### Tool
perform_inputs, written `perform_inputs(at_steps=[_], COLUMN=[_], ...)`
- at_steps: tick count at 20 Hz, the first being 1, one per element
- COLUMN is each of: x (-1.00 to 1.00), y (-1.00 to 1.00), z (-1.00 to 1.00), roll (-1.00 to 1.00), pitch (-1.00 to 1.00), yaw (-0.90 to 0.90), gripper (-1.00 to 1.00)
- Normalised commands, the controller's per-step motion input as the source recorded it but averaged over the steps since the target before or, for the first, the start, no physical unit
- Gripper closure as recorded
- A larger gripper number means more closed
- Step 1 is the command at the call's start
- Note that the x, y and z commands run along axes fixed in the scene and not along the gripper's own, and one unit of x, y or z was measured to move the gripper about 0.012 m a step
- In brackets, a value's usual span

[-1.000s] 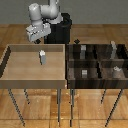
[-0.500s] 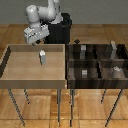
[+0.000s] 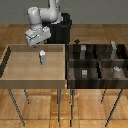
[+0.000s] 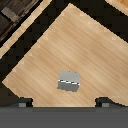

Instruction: Place the milk carton into the appropriate compartment.

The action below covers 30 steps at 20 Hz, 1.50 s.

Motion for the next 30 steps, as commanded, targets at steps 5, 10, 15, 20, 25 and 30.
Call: perform_inputs(at_steps=[5,10,15,20,25,30], x=[0.4,0.0,0.0,0.0,0.0,0.0], y=[0.0,0.0,0.0,0.0,0.0,0.0], z=[0.0,-0.2,-0.4,-0.6,0.0,0.4], roll=[0.0,0.0,0.0,0.0,0.0,0.0], pitch=[0.0,0.0,0.0,0.0,0.0,0.0], yaw=[0.0,0.0,0.0,0.0,0.0,0.0], gripper=[-1.0,-1.0,-1.0,1.0,1.0,1.0])
